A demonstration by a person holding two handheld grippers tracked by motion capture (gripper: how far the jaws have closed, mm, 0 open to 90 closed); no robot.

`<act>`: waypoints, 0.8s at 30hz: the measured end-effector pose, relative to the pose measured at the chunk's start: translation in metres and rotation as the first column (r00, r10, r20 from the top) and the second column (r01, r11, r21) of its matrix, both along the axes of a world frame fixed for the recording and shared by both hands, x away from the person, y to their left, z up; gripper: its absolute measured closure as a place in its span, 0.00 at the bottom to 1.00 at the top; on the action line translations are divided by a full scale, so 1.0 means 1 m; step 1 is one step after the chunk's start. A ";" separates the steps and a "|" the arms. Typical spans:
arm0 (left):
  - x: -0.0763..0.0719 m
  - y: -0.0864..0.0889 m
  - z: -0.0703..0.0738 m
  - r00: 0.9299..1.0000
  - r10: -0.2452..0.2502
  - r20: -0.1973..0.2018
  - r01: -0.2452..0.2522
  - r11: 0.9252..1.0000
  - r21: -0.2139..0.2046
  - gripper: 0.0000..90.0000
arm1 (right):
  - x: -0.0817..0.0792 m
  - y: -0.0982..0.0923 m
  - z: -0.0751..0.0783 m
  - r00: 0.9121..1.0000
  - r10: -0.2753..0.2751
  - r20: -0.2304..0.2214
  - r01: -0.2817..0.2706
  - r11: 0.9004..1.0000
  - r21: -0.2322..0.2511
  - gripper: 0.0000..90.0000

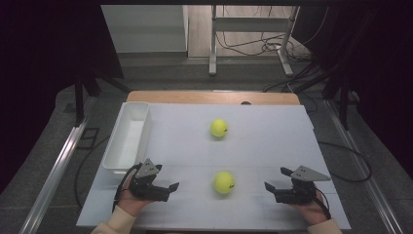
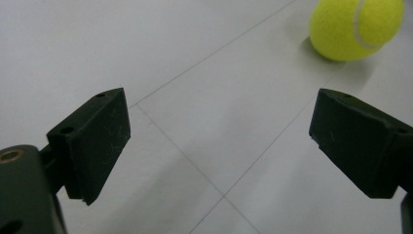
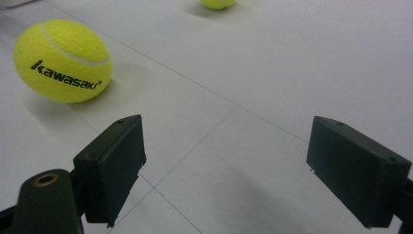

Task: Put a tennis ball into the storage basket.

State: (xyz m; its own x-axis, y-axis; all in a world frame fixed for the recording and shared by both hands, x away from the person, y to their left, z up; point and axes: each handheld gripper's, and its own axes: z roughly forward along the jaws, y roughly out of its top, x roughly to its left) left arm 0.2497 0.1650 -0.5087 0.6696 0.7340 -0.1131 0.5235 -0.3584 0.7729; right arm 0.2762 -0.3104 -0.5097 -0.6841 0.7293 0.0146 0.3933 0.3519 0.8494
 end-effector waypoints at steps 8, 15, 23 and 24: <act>0.006 -0.004 0.009 1.000 0.016 -0.010 -0.016 0.999 -0.028 0.10 | 0.000 -0.001 0.000 1.000 -0.003 -0.003 0.003 1.000 -0.003 0.16; 0.008 -0.008 0.019 1.000 -0.007 0.000 0.007 0.999 -0.045 0.10 | 0.001 0.000 -0.001 1.000 -0.006 -0.007 0.006 1.000 -0.016 0.16; 0.012 -0.016 0.026 0.999 -0.038 0.005 0.038 0.998 -0.045 0.10 | 0.002 0.000 -0.001 1.000 -0.010 -0.002 0.010 1.000 -0.021 0.17; 0.013 -0.017 0.027 0.999 -0.043 0.006 0.043 0.998 -0.044 0.10 | 0.002 0.000 -0.001 1.000 -0.010 -0.002 0.010 1.000 -0.021 0.17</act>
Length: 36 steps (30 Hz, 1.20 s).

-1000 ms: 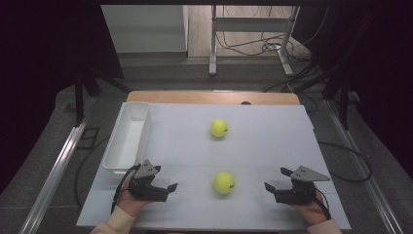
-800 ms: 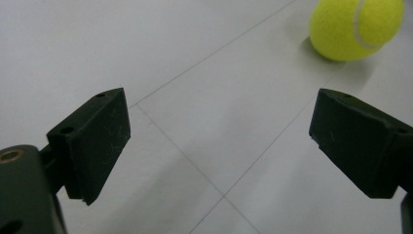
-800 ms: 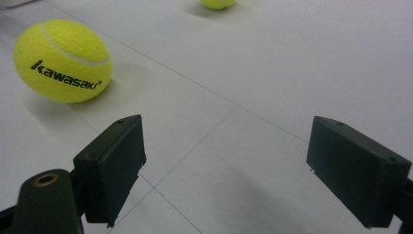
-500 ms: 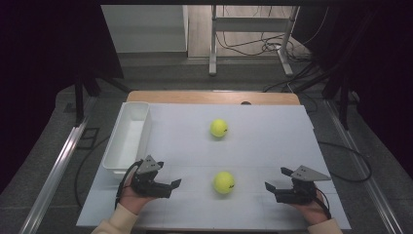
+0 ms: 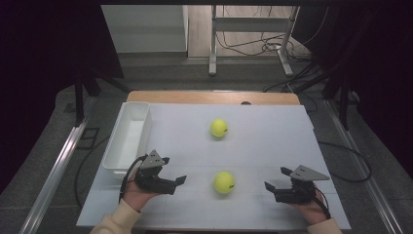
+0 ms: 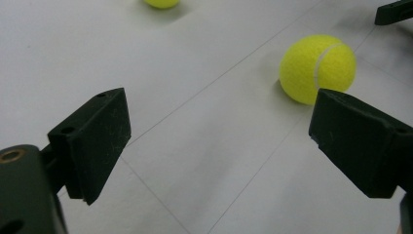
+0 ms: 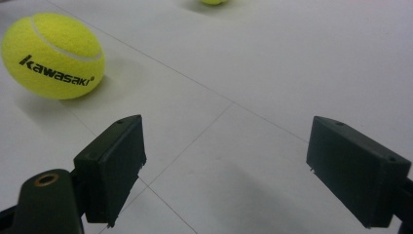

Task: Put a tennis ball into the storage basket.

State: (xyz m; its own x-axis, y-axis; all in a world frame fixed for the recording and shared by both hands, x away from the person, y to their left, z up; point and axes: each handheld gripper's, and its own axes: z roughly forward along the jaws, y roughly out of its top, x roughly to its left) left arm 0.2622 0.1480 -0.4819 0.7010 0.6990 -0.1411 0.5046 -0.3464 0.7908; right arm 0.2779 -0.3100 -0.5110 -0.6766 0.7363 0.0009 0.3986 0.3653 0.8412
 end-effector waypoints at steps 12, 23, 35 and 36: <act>0.005 -0.014 0.009 1.000 -0.023 0.017 0.023 1.000 -0.007 0.10 | 0.000 0.001 0.000 1.000 0.007 0.002 -0.007 1.000 -0.006 0.17; 0.011 -0.030 0.014 0.997 -0.075 0.010 0.075 0.997 -0.013 0.10 | 0.001 0.000 -0.001 1.000 0.008 -0.004 -0.008 1.000 -0.003 0.17; 0.018 -0.048 0.018 0.992 -0.126 -0.006 0.126 0.992 -0.014 0.09 | 0.001 0.000 -0.001 1.000 0.008 -0.001 -0.008 1.000 -0.007 0.17; 0.018 -0.049 0.017 0.992 -0.129 -0.007 0.129 0.992 -0.014 0.09 | 0.001 0.000 -0.001 1.000 0.009 -0.002 -0.009 1.000 -0.007 0.17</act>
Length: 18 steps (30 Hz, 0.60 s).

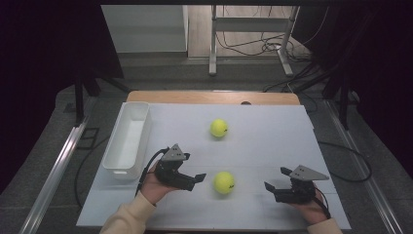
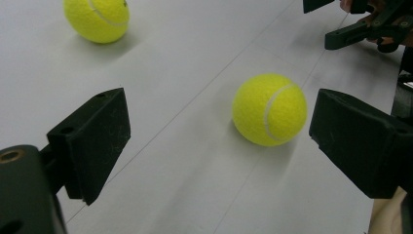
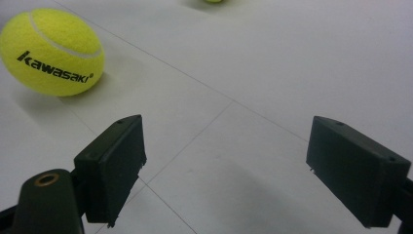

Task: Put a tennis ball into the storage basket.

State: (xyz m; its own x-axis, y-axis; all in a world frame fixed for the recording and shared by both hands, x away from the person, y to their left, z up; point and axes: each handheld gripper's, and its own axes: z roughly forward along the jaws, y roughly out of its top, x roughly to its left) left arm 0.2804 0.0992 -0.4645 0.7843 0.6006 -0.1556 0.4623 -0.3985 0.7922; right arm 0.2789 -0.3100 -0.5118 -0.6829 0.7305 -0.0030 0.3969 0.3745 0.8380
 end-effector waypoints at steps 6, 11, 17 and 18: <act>0.002 -0.007 0.000 1.000 -0.020 -0.006 0.020 1.000 0.009 0.09 | 0.000 0.000 0.000 1.000 0.000 0.004 0.000 1.000 -0.004 0.17; 0.005 -0.015 -0.001 0.999 -0.037 -0.012 0.037 0.999 0.015 0.09 | 0.000 0.000 0.000 1.000 -0.004 0.004 0.004 1.000 -0.002 0.17; 0.008 -0.024 -0.003 0.998 -0.056 -0.020 0.056 0.998 0.024 0.09 | 0.000 -0.001 0.000 1.000 -0.006 0.006 0.006 1.000 -0.006 0.17; 0.008 -0.024 -0.004 0.998 -0.055 -0.021 0.055 0.998 0.024 0.09 | 0.000 -0.001 0.000 1.000 -0.006 0.006 0.006 1.000 -0.006 0.17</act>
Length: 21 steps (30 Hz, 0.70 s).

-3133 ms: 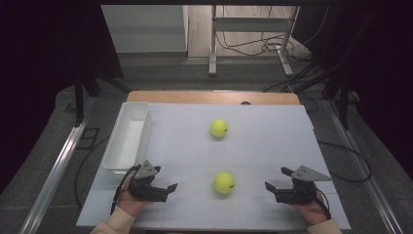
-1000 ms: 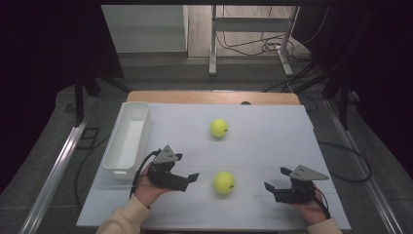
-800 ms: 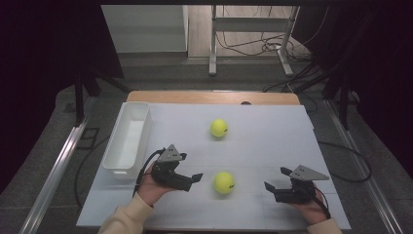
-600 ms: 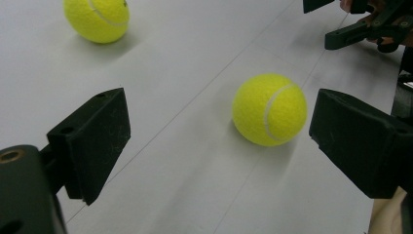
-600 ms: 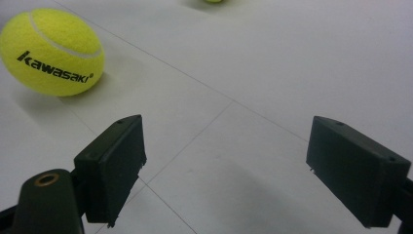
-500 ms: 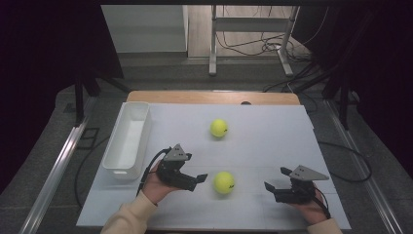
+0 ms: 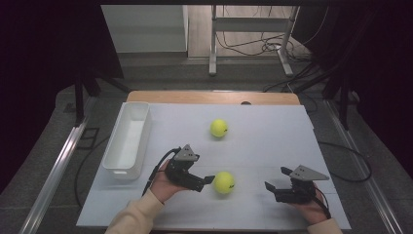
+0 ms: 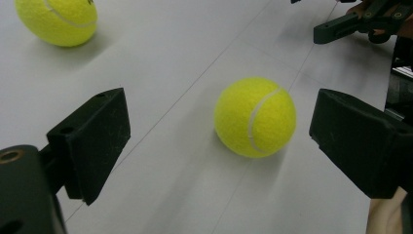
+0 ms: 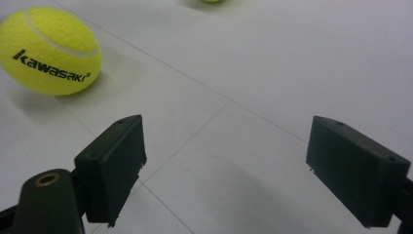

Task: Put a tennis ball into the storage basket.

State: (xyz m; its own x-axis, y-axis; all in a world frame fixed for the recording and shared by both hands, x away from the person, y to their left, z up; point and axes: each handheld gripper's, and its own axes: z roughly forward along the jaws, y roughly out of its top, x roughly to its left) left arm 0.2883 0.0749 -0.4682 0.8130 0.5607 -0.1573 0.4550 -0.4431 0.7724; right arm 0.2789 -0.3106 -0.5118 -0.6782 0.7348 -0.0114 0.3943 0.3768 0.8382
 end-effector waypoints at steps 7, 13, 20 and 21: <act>0.002 -0.009 -0.004 1.000 -0.022 -0.015 0.022 1.000 0.010 0.10 | 0.000 0.000 0.000 1.000 -0.002 0.001 0.002 1.000 0.003 0.17; 0.003 -0.019 -0.007 0.998 -0.053 -0.020 0.054 0.998 0.032 0.10 | 0.000 0.000 0.000 1.000 -0.003 0.003 0.003 1.000 0.000 0.17; 0.005 -0.030 -0.012 0.996 -0.074 -0.040 0.076 0.996 0.043 0.10 | 0.000 0.000 0.000 1.000 -0.002 0.003 0.002 1.000 -0.002 0.17; 0.006 -0.031 -0.013 0.996 -0.075 -0.044 0.077 0.996 0.042 0.10 | 0.000 0.000 0.000 1.000 -0.001 0.003 0.001 1.000 -0.002 0.17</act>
